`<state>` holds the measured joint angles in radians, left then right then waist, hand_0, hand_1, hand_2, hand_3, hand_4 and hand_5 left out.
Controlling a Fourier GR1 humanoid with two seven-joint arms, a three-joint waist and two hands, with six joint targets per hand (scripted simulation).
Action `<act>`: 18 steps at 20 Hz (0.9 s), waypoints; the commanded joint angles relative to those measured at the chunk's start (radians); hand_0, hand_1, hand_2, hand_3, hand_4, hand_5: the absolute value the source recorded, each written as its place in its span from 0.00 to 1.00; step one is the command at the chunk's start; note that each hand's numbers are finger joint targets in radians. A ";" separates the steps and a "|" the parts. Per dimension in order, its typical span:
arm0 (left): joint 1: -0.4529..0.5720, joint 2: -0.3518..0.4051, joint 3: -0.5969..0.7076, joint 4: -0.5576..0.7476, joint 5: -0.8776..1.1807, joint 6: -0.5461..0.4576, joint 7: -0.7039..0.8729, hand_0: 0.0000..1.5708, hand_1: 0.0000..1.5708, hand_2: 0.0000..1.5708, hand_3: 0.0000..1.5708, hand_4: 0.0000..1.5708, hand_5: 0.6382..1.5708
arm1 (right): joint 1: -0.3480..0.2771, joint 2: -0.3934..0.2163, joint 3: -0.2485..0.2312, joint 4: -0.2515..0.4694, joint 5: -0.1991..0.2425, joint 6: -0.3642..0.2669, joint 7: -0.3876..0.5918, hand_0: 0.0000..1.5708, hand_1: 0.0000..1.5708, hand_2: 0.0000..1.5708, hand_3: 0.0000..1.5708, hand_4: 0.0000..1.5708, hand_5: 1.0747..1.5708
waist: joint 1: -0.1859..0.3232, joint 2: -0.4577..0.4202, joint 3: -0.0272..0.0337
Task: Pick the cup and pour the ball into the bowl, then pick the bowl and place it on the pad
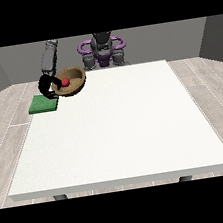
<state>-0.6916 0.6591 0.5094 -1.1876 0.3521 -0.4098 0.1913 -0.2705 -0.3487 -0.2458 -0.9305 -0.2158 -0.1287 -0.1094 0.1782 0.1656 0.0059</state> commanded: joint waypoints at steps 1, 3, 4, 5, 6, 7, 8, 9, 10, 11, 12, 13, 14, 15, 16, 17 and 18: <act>0.057 -0.001 0.004 0.022 -0.014 -0.018 -0.027 0.00 0.00 0.00 0.00 0.76 0.97 | 0.000 -0.255 -0.036 0.005 0.047 0.026 0.158 1.00 1.00 1.00 0.45 0.67 0.99 | -0.041 -0.021 -0.0105; 0.043 0.051 0.038 0.083 -0.012 -0.024 -0.035 0.00 0.00 0.00 0.00 0.76 0.97 | -0.036 -0.288 -0.032 -0.031 0.032 0.056 0.250 1.00 1.00 1.00 0.35 0.70 0.99 | -0.096 -0.029 -0.0089; 0.075 0.022 0.037 0.069 -0.028 -0.008 -0.076 0.00 0.00 0.00 0.00 0.76 0.97 | -0.057 -0.351 -0.075 -0.016 -0.007 0.110 0.273 1.00 1.00 1.00 0.43 0.69 0.99 | -0.101 -0.023 -0.0083; 0.079 0.034 0.045 0.049 -0.001 -0.025 -0.066 0.00 0.00 0.00 0.00 0.77 0.97 | -0.051 -0.334 -0.085 0.046 0.000 0.111 0.222 1.00 1.00 1.00 0.43 0.68 0.99 | -0.074 -0.023 -0.0060; 0.099 0.031 0.048 0.073 -0.007 -0.032 -0.083 0.00 0.00 0.00 0.00 0.77 0.97 | -0.061 -0.373 -0.073 0.016 0.004 0.135 0.289 1.00 1.00 1.00 0.37 0.70 0.99 | -0.088 -0.043 -0.0068; 0.070 0.058 0.059 0.085 0.005 -0.033 -0.084 0.00 0.00 0.00 0.00 0.77 0.97 | -0.105 -0.374 -0.085 0.045 0.005 0.127 0.269 1.00 1.00 1.00 0.37 0.70 0.99 | -0.086 0.004 -0.0061; 0.105 0.060 0.051 0.068 -0.004 -0.043 -0.096 0.00 0.00 0.00 0.00 0.77 0.97 | -0.078 -0.349 -0.089 0.081 0.015 0.135 0.194 1.00 1.00 1.00 0.37 0.70 0.99 | -0.093 -0.005 -0.0056; 0.117 0.037 0.055 0.108 -0.040 -0.014 -0.167 0.00 0.00 0.00 0.00 0.77 0.98 | -0.109 -0.366 -0.066 0.013 0.014 0.143 0.276 1.00 1.00 1.00 0.37 0.70 0.99 | -0.126 0.008 -0.0065; 0.075 0.085 0.050 0.111 0.016 -0.055 -0.070 0.00 0.00 0.00 0.00 0.77 0.97 | -0.134 -0.352 -0.064 0.059 0.038 0.109 0.269 1.00 1.00 1.00 0.37 0.70 0.99 | -0.103 -0.011 -0.0058; 0.154 0.046 0.047 0.116 -0.034 -0.048 -0.165 0.00 0.00 0.00 0.00 0.77 0.98 | -0.118 -0.384 -0.067 0.026 0.017 0.165 0.301 1.00 1.00 1.00 0.37 0.70 0.99 | -0.118 -0.028 -0.0064; 0.131 0.059 0.065 0.124 -0.021 -0.034 -0.180 0.00 0.00 0.00 0.00 0.77 0.98 | -0.144 -0.376 -0.081 0.067 0.020 0.151 0.274 1.00 1.00 1.00 0.37 0.70 0.99 | -0.110 0.016 -0.0060; 0.131 0.089 0.081 0.132 -0.008 -0.064 -0.196 0.00 0.00 0.00 0.00 0.77 0.98 | -0.140 -0.361 -0.095 0.097 0.019 0.149 0.211 1.00 1.00 1.00 0.34 0.70 0.99 | -0.098 0.052 -0.0057; 0.107 0.094 0.083 0.150 -0.004 -0.056 -0.200 0.00 0.00 0.00 0.00 0.77 0.98 | -0.179 -0.410 -0.103 0.100 0.008 0.187 0.255 1.00 1.00 1.00 0.24 0.71 0.99 | -0.111 0.069 -0.0059; 0.138 0.086 0.074 0.148 0.004 -0.063 -0.176 0.00 0.00 0.00 0.00 0.77 0.98 | -0.125 -0.315 -0.071 0.105 0.038 0.135 0.199 1.00 1.00 1.00 0.29 0.71 0.99 | -0.114 0.019 -0.0057; 0.112 0.147 0.113 0.201 0.000 -0.081 -0.229 0.00 0.00 0.00 0.00 0.77 0.98 | -0.177 -0.338 -0.096 0.089 0.009 0.136 0.236 1.00 1.00 1.00 0.31 0.68 1.00 | -0.119 0.075 -0.0061; 0.123 0.137 0.097 0.195 0.003 -0.090 -0.219 0.00 0.00 0.00 0.00 0.77 0.98 | -0.162 -0.315 -0.098 0.110 0.010 0.131 0.210 1.00 1.00 1.00 0.27 0.68 0.99 | -0.127 0.062 -0.0058; 0.105 0.146 0.094 0.198 0.004 -0.086 -0.216 0.00 0.00 0.00 0.00 0.77 0.98 | -0.201 -0.315 -0.102 0.120 0.006 0.123 0.223 1.00 1.00 1.00 0.29 0.68 0.99 | -0.115 0.083 -0.0058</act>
<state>-0.5773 0.7683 0.5926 -1.0261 0.3496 -0.4776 0.0013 -0.4256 -0.6845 -0.3353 -0.8392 -0.2017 0.0070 0.1193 0.0652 0.2140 -0.0001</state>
